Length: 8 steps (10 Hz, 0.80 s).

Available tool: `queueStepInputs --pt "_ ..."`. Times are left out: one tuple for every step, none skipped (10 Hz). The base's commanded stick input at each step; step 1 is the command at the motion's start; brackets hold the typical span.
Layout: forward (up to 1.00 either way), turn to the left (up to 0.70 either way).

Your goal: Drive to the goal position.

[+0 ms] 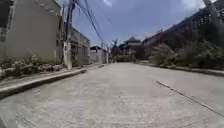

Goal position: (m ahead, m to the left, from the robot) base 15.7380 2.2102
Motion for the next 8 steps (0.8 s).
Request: queueStepInputs --pt "1.00 0.00" --pt "1.00 0.00" --pt "1.00 0.00" --pt "1.00 0.00" --pt "1.00 0.00" --pt "1.00 0.00" --pt "1.00 0.00" --pt "1.00 0.00"
